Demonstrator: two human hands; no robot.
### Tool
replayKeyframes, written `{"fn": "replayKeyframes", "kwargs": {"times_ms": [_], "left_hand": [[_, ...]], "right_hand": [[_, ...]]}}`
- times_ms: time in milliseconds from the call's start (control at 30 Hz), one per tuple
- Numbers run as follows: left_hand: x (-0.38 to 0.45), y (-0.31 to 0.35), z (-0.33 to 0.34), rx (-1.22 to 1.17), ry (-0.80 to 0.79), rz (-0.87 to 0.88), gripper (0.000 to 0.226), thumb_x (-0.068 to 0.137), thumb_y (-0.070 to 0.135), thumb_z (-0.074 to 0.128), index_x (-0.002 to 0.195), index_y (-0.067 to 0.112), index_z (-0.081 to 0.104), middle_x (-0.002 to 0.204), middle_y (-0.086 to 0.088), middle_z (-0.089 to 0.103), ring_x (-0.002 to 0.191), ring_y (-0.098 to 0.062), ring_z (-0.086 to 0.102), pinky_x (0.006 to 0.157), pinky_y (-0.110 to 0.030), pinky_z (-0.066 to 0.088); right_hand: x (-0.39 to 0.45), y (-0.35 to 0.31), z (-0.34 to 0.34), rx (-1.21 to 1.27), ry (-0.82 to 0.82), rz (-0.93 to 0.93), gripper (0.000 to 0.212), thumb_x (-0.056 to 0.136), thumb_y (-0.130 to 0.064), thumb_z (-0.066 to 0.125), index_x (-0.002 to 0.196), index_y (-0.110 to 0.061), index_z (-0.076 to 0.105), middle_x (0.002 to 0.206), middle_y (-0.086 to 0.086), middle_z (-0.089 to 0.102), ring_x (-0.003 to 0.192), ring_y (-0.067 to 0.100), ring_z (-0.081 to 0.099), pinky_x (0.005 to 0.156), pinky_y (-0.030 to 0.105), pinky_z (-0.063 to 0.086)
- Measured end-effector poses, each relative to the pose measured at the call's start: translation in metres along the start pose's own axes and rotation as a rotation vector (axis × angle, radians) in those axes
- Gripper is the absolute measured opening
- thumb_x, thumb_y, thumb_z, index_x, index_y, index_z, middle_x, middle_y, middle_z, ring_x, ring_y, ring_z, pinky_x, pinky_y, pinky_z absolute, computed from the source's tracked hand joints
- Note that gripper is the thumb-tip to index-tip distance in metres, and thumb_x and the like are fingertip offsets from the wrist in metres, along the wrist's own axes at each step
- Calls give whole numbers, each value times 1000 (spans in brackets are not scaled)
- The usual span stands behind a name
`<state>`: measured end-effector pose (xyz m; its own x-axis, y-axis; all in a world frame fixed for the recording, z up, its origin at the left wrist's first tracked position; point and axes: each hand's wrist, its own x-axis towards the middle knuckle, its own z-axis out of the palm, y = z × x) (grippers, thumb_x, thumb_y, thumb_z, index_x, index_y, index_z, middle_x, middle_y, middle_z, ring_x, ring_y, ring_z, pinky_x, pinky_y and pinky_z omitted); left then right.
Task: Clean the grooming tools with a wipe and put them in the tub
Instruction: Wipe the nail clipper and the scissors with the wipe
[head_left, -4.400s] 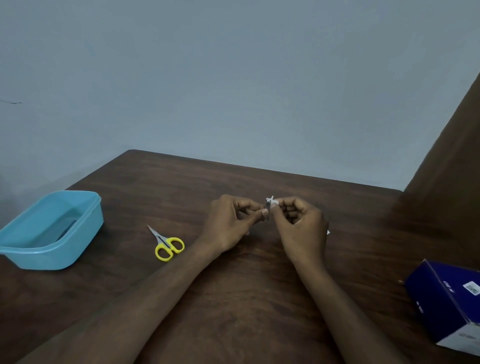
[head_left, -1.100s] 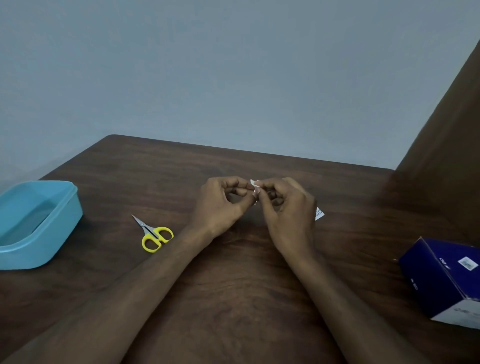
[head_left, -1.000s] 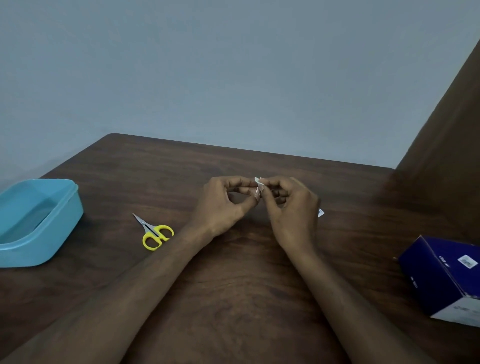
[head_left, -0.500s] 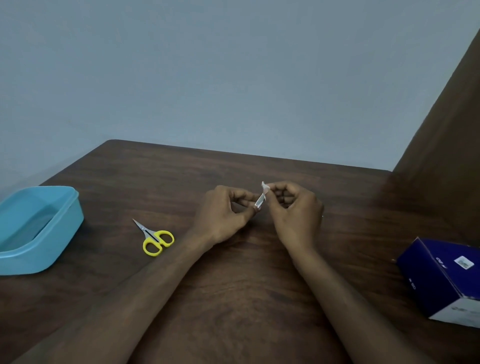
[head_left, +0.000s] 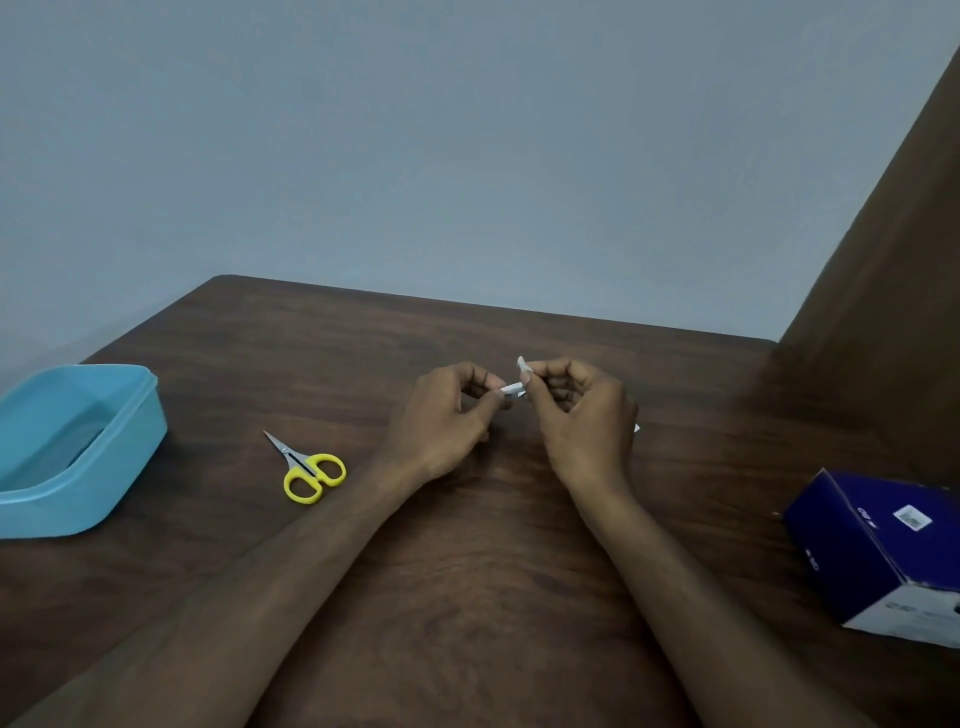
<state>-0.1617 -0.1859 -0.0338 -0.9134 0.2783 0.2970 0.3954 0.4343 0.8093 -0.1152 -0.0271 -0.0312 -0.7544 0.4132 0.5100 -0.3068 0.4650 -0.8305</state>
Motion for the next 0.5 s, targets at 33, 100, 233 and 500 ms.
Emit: {"fn": "replayKeyframes", "kwargs": {"times_ms": [33, 100, 233, 500], "left_hand": [[-1, 1, -1, 7, -11, 1, 12, 103, 39, 62, 97, 32, 71, 84, 14, 79, 62, -6, 73, 68, -43, 61], [-2, 5, -2, 13, -15, 4, 21, 107, 44, 55, 104, 31, 71, 74, 9, 78, 57, -2, 69, 61, -33, 51], [-5, 11, -7, -108, -3, 30, 21, 104, 47, 64, 106, 30, 76, 70, 4, 76, 52, -18, 66, 50, -25, 43], [-6, 9, -9, -132, 5, 88, 16, 101, 24, 74, 108, 36, 82, 65, 6, 75, 49, -24, 63, 48, -25, 43]], "right_hand": [[0, 0, 0, 5, -7, 12, 4, 92, -19, 83, 90, -22, 81, 80, -13, 79, 77, 1, 76, 77, 32, 64], [2, 2, 1, 30, -23, 54, 7, 92, -20, 84, 88, -23, 80, 80, -10, 80, 76, 5, 77, 79, 37, 65], [3, 3, 5, 131, -54, 134, 8, 92, -19, 83, 86, -21, 78, 80, -4, 80, 79, 15, 79, 81, 49, 66], [4, 3, 3, 319, -54, 281, 3, 95, -10, 79, 96, -8, 79, 87, 8, 82, 85, 23, 81, 90, 48, 65]]}}
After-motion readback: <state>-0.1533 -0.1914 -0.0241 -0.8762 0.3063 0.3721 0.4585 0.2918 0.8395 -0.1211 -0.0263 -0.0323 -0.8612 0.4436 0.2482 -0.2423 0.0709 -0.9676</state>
